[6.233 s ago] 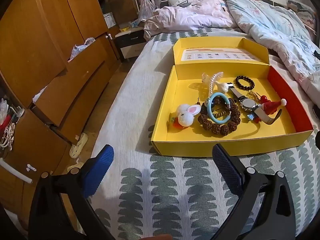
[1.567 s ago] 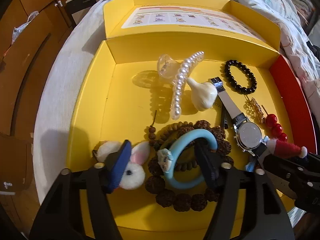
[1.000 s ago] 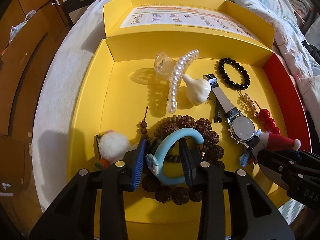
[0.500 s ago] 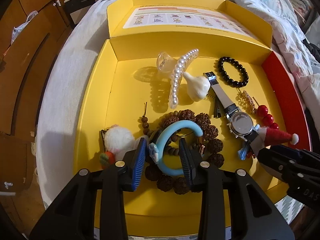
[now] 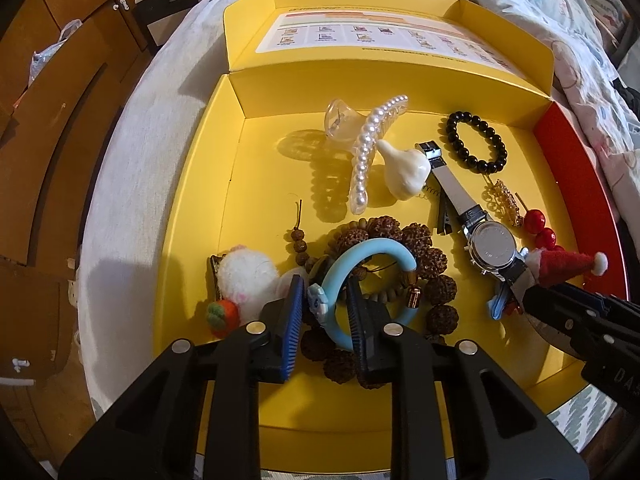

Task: Organize jewelry
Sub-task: 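Close left tool on the blue bangle while right tool grasps the Santa-hat charm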

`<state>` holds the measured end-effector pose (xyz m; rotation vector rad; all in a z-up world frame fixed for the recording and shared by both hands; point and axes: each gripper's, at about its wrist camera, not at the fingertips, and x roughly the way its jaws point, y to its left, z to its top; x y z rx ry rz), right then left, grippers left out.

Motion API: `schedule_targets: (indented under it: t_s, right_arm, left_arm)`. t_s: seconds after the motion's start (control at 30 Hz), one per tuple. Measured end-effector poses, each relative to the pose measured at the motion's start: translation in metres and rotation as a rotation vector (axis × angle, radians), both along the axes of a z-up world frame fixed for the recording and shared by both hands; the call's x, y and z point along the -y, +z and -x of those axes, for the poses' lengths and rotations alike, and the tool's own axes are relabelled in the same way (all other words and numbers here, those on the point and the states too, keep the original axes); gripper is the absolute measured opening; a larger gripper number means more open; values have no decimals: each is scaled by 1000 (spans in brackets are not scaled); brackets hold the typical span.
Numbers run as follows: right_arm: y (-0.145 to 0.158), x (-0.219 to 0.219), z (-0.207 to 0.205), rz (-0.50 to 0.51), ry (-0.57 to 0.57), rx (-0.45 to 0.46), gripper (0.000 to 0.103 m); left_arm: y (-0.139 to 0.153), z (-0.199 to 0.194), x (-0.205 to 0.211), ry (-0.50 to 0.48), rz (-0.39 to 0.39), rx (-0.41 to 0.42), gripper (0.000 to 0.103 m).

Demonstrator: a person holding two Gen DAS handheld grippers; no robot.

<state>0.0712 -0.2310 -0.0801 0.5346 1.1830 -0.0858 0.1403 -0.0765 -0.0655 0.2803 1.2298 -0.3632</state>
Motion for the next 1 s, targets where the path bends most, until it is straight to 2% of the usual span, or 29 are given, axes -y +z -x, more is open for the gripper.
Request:
schedule_targets:
  t_s: [0.67,0.87,1.0]
  right_arm:
    - [6,21,-2,-23,-80,45,37]
    - [8,21,-1,-38,-80,47,29]
    - [7,22,0,-44,-87,36,19]
  left_arm:
    - [8,3,2,-9,10,15,18]
    - [16,5,2,-10,21,27,18]
    - [22,7,4,-14,28,35,18]
